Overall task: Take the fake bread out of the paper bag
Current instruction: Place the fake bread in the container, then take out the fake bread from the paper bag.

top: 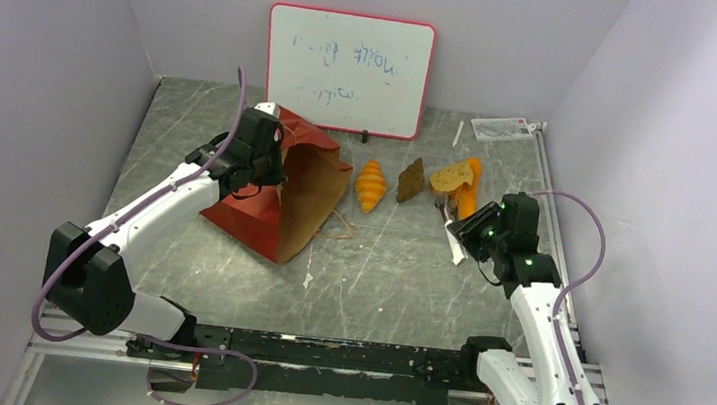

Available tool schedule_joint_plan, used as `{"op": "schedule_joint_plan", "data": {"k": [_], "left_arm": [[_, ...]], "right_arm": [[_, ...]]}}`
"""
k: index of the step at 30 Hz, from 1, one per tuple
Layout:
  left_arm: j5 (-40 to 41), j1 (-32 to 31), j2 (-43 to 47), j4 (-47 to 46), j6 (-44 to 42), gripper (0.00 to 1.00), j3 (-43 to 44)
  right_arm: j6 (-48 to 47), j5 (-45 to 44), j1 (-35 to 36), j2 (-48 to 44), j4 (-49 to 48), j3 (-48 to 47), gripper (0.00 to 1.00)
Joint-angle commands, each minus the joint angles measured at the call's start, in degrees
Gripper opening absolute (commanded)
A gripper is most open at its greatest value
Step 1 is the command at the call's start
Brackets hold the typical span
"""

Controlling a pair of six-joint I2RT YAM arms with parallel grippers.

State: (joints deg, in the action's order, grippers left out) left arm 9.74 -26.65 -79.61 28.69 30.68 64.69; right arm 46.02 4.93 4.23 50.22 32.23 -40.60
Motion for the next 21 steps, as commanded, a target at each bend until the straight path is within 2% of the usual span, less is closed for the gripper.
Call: {"op": "schedule_joint_plan", "data": {"k": [1,5,15,21], "left_arm": [[-2.53,0.46,0.73,-0.93,-2.98,0.08,1.30],[-6.93,0.97,1.77,-2.34,-6.43,0.08,0.38],[-10.53,1.86,1.30,-0.57,-11.24,0.07,3.05],[-12.43,1.87,0.09,-0.18,-12.45,0.07,4.33]], "right_arm": [[-2.09,2.87,0.70,-2.84,-0.17,-1.41,0.34],[-3.95,6.66,1.87,-4.08,-0.30,-3.32,0.33],[-5.43,14.46,6.43,-4.09,2.29,-11.09,0.32],[-2.31,13.63,15.63,-3.92,0.17,-11.24,0.32]]}}
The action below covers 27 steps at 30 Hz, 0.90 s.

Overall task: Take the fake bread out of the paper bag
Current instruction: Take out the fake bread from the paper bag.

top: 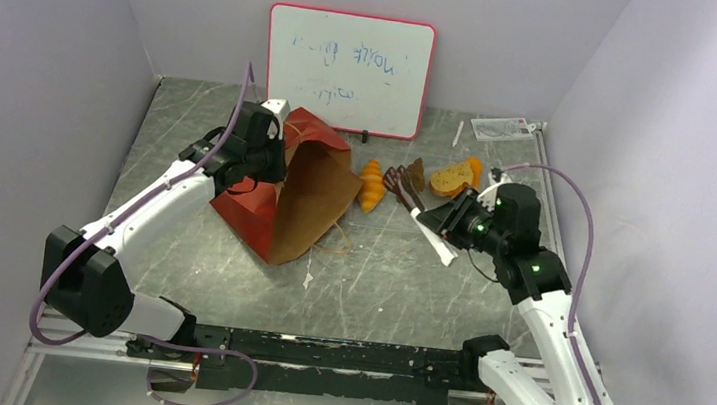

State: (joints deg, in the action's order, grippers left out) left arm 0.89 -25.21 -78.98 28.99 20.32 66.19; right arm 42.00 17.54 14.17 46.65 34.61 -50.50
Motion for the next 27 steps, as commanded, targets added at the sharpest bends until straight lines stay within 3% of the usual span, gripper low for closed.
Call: {"op": "schedule_joint_plan", "data": {"k": [1,6,14,27], "left_arm": [[-4.04,0.43,-0.79,-0.55,-2.16,0.07,2.97],[-4.90,0.43,-1.51,0.16,-2.12,0.07,3.93],[-5.55,0.44,-1.01,1.07,-1.75,0.07,4.44],[-6.46,0.43,0.86,4.89,-2.95,0.07,6.14]], "right_arm": [[2.63,0.09,8.25,-0.22,-2.92,-1.02,0.32],[6.65,-6.18,20.84,1.70,-7.47,0.37,0.32],[9.55,-12.80,33.76,8.75,-14.15,0.11,0.32],[12.62,-12.78,35.84,21.86,-30.54,4.02,0.33]]}}
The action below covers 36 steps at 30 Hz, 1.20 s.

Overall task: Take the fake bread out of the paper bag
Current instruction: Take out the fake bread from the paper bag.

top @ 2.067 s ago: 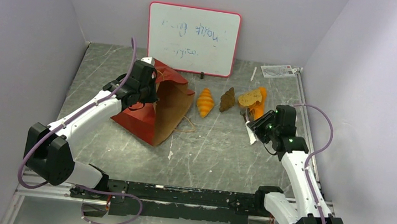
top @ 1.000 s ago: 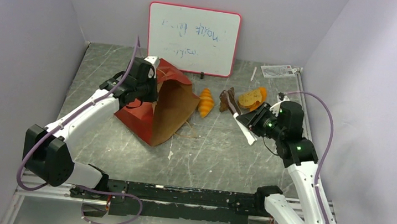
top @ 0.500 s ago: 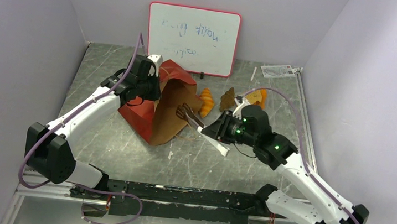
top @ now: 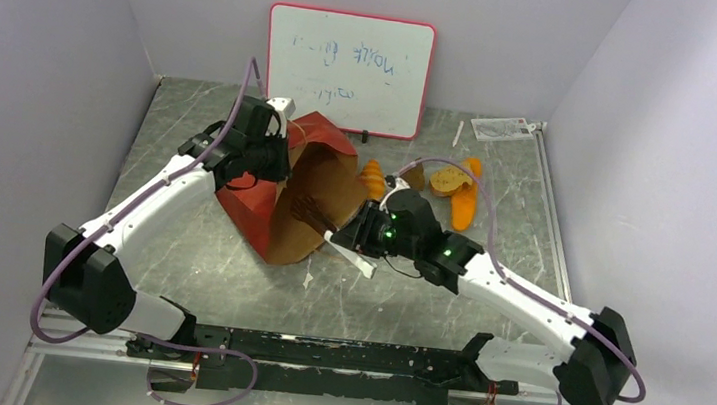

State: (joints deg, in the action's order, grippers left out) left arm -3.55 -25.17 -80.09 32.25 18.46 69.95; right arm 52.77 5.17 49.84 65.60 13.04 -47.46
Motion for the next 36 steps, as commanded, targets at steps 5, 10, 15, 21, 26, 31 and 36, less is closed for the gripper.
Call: {"op": "schedule_joint_plan", "data": {"k": [5,10,15,21,26,31,36], "left_arm": [[-2.43,0.38,2.61,1.90,-0.93,0.07,1.95],[-3.22,0.38,3.16,1.57,-0.71,0.07,1.30],[-4.21,0.38,3.81,0.48,0.11,0.07,0.15],[-5.20,0.38,4.57,-0.17,0.69,0.07,-0.56],[-5.40,0.38,5.01,0.09,0.62,0.07,-0.78],[-5.62,0.38,5.22,0.10,0.70,0.07,-0.78],[-5.99,0.38,4.89,0.27,0.38,0.07,-0.58]], "right_arm": [[4.87,0.97,0.17,7.88,-15.38,2.12,0.35],[9.90,1.14,-0.03,11.76,-21.85,3.85,0.37],[14.32,1.56,-0.22,15.20,-27.31,4.90,0.39],[17.83,1.29,-0.53,18.84,-31.10,5.25,0.40],[18.79,-0.09,-0.73,19.90,-31.24,5.01,0.41],[20.17,-0.37,-1.22,21.36,-32.53,5.61,0.41],[21.32,-0.23,-1.93,23.05,-34.40,6.10,0.42]]}}
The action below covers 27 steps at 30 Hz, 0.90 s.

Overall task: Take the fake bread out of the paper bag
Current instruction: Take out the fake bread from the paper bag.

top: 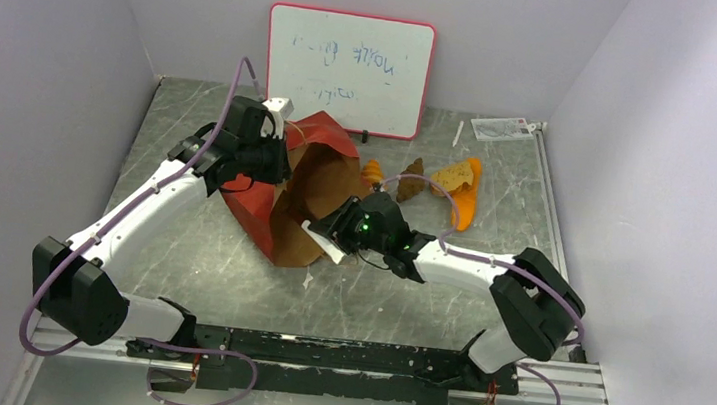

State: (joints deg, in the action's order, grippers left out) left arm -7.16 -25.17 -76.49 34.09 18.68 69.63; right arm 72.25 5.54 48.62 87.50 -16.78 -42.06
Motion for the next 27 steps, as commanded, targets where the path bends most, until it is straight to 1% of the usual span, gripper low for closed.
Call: {"op": "schedule_joint_plan", "data": {"k": [1,16,27], "left_arm": [[-2.36,0.38,1.19,-1.52,0.13,0.07,-0.20],[-3.77,0.38,0.21,-0.91,-0.83,0.07,-0.19],[-4.84,0.38,-1.34,-0.75,-1.44,0.07,0.52]], "right_arm": [[2.11,-0.35,-0.92,1.43,-5.19,0.84,0.42],[5.62,5.72,-2.80,8.86,-18.18,1.57,0.42],[5.88,9.18,-4.00,12.92,-21.63,-0.02,0.42]]}}
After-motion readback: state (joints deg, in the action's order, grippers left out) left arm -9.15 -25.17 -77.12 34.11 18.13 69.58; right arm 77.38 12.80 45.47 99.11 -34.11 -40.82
